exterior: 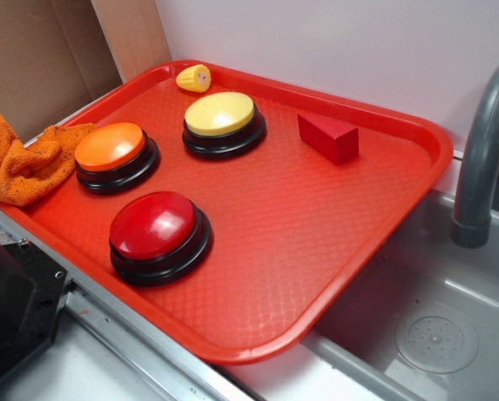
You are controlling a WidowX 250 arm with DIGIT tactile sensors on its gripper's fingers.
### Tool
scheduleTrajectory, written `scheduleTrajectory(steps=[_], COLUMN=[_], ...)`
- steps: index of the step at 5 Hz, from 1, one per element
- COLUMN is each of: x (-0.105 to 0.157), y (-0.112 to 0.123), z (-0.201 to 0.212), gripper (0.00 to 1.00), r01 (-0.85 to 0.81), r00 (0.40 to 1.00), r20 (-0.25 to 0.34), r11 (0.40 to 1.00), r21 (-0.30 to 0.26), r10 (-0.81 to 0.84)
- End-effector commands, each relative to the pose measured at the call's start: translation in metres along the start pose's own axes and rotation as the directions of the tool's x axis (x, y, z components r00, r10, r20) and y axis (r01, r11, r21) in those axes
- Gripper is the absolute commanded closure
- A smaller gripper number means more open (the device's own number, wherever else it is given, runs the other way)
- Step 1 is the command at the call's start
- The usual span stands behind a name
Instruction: Push the yellow button.
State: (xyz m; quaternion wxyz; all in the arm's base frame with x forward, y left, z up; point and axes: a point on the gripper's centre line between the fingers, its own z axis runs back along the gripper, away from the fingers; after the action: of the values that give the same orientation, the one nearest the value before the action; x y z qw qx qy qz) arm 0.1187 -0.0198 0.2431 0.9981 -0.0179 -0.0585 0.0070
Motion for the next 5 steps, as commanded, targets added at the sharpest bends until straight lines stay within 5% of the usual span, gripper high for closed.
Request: scheduleTrajectory(steps=[1,2,3,5], x=[0.000,0.033,0.085,0.154], y=[0.000,0.040,0.050,0.053], z=[0.000,-0.047,-0.062,-0.133], gripper=[0.00,0.00,0.00,0.00], r01=[0.000,0.075,0.163,0.162], r00=[1.000,0.997,0.986,0.984], r20=[0.000,-0.035,-0.002,0.052], r11=[1.000,0.995,0.978,0.975], r21=[0.000,0.064,0.133,0.152], r10=[0.000,-0.073,-0.165,-0.172])
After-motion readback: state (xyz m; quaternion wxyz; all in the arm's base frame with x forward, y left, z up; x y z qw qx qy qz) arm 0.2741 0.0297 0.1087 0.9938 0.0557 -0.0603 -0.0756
